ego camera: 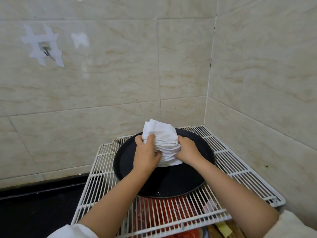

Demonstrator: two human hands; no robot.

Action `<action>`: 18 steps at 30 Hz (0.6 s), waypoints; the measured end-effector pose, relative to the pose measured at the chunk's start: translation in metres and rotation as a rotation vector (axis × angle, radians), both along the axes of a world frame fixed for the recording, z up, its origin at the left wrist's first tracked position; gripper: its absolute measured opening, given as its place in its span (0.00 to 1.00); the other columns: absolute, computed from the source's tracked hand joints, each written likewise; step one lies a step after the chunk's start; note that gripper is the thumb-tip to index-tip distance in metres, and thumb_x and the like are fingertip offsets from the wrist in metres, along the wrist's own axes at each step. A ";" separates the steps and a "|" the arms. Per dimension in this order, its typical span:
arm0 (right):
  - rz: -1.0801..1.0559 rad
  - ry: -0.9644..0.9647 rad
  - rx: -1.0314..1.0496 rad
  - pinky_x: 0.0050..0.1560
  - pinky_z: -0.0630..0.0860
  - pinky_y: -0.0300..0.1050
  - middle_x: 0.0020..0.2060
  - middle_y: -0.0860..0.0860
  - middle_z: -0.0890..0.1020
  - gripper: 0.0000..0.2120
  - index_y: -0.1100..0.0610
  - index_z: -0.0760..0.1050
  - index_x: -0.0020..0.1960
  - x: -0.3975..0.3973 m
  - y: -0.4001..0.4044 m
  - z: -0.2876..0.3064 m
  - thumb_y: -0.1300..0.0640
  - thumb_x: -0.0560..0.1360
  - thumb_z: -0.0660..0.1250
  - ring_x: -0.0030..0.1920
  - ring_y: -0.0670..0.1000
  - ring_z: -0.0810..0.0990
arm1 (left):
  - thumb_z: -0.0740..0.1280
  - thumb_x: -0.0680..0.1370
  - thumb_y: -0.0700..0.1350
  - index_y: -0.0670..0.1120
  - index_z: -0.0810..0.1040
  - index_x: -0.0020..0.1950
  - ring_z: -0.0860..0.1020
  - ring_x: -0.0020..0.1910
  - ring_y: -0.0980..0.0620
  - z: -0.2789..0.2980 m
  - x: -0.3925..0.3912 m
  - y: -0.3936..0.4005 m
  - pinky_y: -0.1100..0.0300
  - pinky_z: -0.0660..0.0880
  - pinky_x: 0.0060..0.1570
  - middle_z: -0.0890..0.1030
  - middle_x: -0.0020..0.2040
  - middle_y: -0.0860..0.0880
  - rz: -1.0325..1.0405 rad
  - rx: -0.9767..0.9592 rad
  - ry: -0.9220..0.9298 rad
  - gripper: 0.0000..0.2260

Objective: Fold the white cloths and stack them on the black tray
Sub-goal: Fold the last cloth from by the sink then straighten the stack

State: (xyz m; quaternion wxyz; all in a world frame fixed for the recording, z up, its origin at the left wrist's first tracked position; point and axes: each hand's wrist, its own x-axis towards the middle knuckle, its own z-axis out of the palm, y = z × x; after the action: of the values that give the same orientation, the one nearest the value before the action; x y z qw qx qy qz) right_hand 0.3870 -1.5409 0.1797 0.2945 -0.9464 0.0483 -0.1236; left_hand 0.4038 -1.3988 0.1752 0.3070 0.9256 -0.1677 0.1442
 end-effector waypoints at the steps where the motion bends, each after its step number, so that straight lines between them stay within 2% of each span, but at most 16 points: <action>1: 0.011 0.006 0.007 0.46 0.65 0.40 0.57 0.61 0.77 0.18 0.61 0.70 0.62 0.001 -0.001 0.004 0.63 0.72 0.62 0.59 0.60 0.74 | 0.65 0.74 0.42 0.45 0.63 0.69 0.74 0.49 0.43 0.000 -0.001 -0.001 0.59 0.71 0.44 0.60 0.64 0.42 0.001 0.020 -0.004 0.24; 3: 0.026 0.042 0.017 0.50 0.68 0.42 0.59 0.59 0.78 0.19 0.60 0.70 0.63 0.003 -0.002 0.008 0.61 0.72 0.63 0.60 0.59 0.75 | 0.63 0.75 0.41 0.46 0.61 0.71 0.74 0.51 0.42 0.001 -0.002 -0.004 0.58 0.72 0.44 0.60 0.64 0.42 -0.011 0.065 -0.006 0.25; 6: 0.043 0.093 0.001 0.51 0.69 0.42 0.60 0.55 0.77 0.20 0.57 0.69 0.63 0.004 -0.006 0.006 0.58 0.72 0.65 0.59 0.56 0.75 | 0.61 0.75 0.40 0.50 0.55 0.75 0.73 0.52 0.42 0.003 -0.004 -0.010 0.55 0.74 0.46 0.59 0.65 0.42 -0.052 0.147 -0.007 0.29; 8: 0.086 0.140 0.062 0.56 0.71 0.44 0.62 0.55 0.76 0.26 0.58 0.66 0.66 0.001 -0.014 0.003 0.61 0.70 0.68 0.61 0.56 0.75 | 0.62 0.76 0.44 0.53 0.51 0.76 0.74 0.52 0.43 0.005 -0.003 -0.010 0.55 0.73 0.48 0.62 0.65 0.42 -0.050 0.241 -0.047 0.31; 10: 0.095 0.139 0.228 0.63 0.69 0.47 0.66 0.55 0.72 0.36 0.58 0.60 0.70 -0.006 -0.024 0.005 0.63 0.67 0.73 0.65 0.55 0.71 | 0.63 0.76 0.52 0.51 0.49 0.76 0.73 0.56 0.45 0.010 0.000 -0.004 0.56 0.71 0.52 0.66 0.63 0.44 -0.033 0.258 -0.080 0.33; 12: 0.074 0.049 0.267 0.68 0.65 0.48 0.71 0.55 0.65 0.41 0.57 0.54 0.74 -0.012 -0.031 0.009 0.60 0.67 0.74 0.70 0.55 0.65 | 0.62 0.77 0.55 0.47 0.54 0.76 0.70 0.60 0.46 0.017 0.009 0.003 0.56 0.67 0.59 0.69 0.63 0.45 -0.039 0.182 -0.115 0.31; 14: 0.106 -0.033 0.091 0.71 0.59 0.47 0.73 0.53 0.61 0.41 0.56 0.53 0.74 -0.013 -0.030 0.016 0.57 0.69 0.73 0.73 0.53 0.60 | 0.61 0.79 0.52 0.44 0.64 0.72 0.67 0.65 0.47 0.028 0.021 0.007 0.58 0.63 0.64 0.69 0.66 0.44 -0.106 0.130 -0.135 0.24; 16: 0.204 -0.051 -0.028 0.72 0.57 0.44 0.73 0.52 0.60 0.39 0.56 0.54 0.74 -0.011 -0.021 0.019 0.57 0.70 0.71 0.73 0.52 0.58 | 0.57 0.81 0.47 0.41 0.71 0.67 0.65 0.70 0.48 0.041 0.034 0.005 0.61 0.59 0.67 0.69 0.69 0.43 -0.194 0.079 -0.071 0.18; 18: 0.237 -0.040 -0.096 0.70 0.59 0.41 0.71 0.53 0.64 0.32 0.57 0.59 0.72 -0.004 -0.015 0.018 0.60 0.72 0.68 0.72 0.52 0.62 | 0.54 0.82 0.44 0.39 0.73 0.65 0.62 0.73 0.49 0.054 0.042 -0.002 0.63 0.58 0.67 0.69 0.70 0.43 -0.284 0.095 0.077 0.16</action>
State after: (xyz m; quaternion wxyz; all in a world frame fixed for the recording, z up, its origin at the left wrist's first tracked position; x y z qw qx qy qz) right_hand 0.3826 -1.5559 0.1982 0.2624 -0.9558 -0.0759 -0.1091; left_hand 0.4460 -1.4007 0.2297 0.2866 0.9109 -0.2915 0.0557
